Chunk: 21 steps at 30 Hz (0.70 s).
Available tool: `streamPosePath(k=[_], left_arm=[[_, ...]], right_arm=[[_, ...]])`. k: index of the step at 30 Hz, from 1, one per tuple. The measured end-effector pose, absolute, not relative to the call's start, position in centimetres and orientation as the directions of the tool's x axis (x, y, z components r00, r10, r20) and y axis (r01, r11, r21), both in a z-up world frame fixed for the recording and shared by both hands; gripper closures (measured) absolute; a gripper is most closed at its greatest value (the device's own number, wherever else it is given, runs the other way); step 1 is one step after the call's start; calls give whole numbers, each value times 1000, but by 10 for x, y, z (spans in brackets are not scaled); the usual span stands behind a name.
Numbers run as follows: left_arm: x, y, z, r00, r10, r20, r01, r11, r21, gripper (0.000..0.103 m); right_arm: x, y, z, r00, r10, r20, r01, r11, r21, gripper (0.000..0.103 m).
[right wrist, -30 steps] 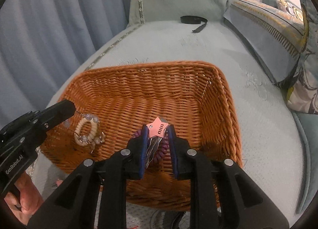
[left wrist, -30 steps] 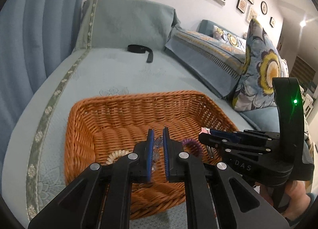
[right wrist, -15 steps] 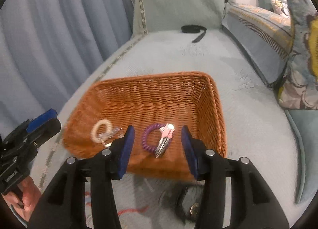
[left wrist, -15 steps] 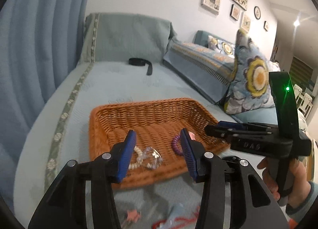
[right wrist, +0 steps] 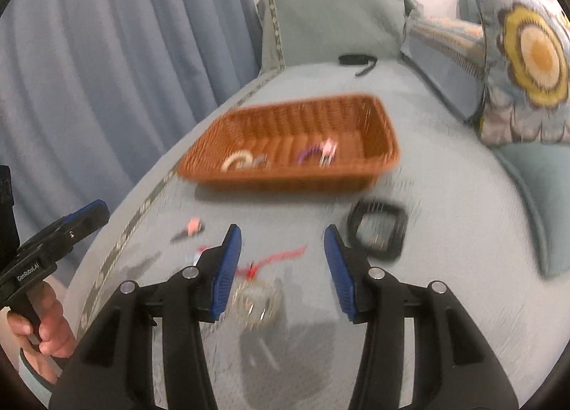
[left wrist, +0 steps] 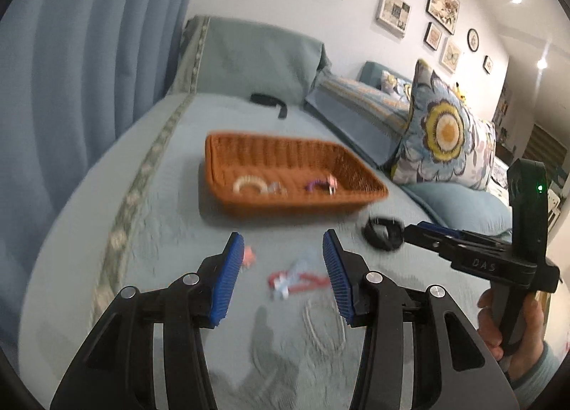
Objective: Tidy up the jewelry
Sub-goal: 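Grasp a clear bead bracelet with the right tool while the left tool grasps another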
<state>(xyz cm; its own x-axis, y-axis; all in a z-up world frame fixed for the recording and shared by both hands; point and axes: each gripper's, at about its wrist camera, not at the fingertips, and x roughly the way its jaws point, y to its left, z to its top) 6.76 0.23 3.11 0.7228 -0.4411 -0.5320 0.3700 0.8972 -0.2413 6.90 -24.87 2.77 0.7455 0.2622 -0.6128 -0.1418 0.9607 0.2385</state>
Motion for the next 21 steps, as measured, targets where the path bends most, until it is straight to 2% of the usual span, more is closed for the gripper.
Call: streamPosePath(k=[8,11,16,19,20,21], left_arm=[[59,-16,-15,673,-405,-619,377,908,-184,59],[57,-22,-32,654,-393,-647,378,910,-170,59],[58,-34,-45,628,-385,-677,393,907,-152,59],[58,-40,-50,624,-362,-692,396,910,-119,59],[58,-42,-52,621,-356,-698,395,912,-114,59],[60,-45,-55,617,-341,-709,391,915,-100,59]], right_arm=[[66,-242,-9,711,268,-650,-140,960,243,59],[65,-238,-18,698,268,-664,-150,961,231,65],[69,-225,-27,680,273,-680,-168,961,218,66],[73,-214,-34,675,238,-698,-171,971,165,73],[76,-211,-36,669,221,-710,-167,975,147,83],[80,-207,-40,652,216,-727,-170,976,138,87]])
